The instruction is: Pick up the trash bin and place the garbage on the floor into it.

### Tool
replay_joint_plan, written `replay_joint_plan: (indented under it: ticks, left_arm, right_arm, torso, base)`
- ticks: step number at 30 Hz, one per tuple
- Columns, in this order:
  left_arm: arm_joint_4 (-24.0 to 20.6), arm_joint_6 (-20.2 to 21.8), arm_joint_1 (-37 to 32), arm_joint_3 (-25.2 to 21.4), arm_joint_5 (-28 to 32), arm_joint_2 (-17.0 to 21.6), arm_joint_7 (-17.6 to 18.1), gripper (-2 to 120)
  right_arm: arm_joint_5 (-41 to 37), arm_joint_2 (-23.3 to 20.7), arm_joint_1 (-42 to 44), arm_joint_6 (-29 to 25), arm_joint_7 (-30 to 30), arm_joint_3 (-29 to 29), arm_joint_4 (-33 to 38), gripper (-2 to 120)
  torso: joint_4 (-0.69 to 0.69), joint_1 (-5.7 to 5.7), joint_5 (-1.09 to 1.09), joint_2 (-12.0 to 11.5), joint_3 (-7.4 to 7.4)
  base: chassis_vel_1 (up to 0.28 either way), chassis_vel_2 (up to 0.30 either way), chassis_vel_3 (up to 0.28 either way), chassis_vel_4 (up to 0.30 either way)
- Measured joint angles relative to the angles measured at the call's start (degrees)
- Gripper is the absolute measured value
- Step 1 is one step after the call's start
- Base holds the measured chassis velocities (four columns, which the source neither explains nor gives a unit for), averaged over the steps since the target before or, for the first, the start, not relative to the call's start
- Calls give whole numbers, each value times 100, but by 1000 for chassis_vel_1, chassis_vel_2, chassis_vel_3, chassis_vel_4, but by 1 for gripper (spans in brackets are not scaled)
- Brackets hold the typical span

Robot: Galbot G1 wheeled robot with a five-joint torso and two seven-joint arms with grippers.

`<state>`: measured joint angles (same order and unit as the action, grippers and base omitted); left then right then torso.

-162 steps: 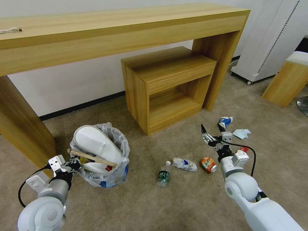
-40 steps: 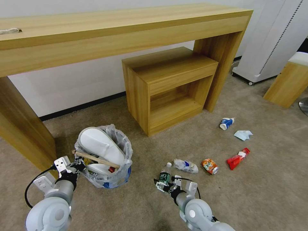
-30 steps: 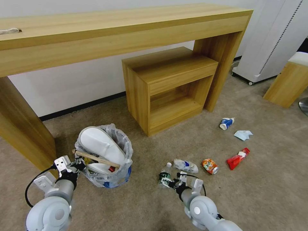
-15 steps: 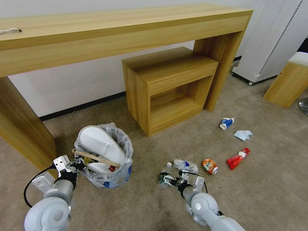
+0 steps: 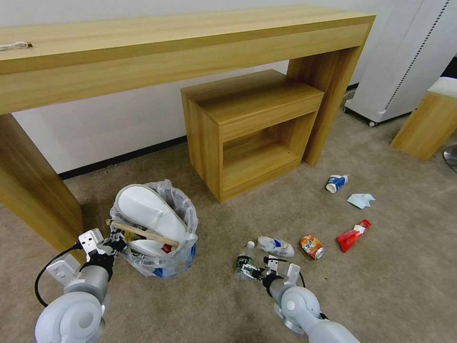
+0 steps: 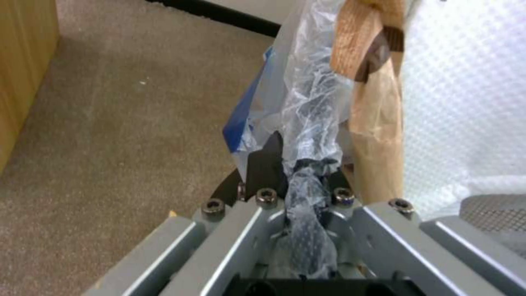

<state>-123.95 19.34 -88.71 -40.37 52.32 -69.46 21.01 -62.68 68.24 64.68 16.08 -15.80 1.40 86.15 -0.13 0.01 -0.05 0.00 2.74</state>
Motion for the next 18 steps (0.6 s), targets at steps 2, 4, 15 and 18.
replay_joint_plan:
  ticks: [2,4,15,18]
  left_arm:
    - [-17,0,4,3,14,8,0,1]
    - [-20,0,6,3,19,9,0,1]
    - [-35,4,10,-2,45,31,2,1]
    - [-35,5,8,-5,45,31,2,1]
  right_arm:
    - [0,37,-59,8,34,31,-78,92]
    - [0,56,-84,10,38,46,-112,91]
    - [62,271,-300,6,117,213,-463,90]
    - [100,305,-324,-10,134,237,-534,89]
  torso:
    - [0,0,0,0,0]
    - [0,0,0,0,0]
    - [0,0,0,0,0]
    - [0,0,0,0,0]
  base:
    - [0,0,0,0]
    - [0,0,0,0]
    - [0,0,0,0]
    - [0,0,0,0]
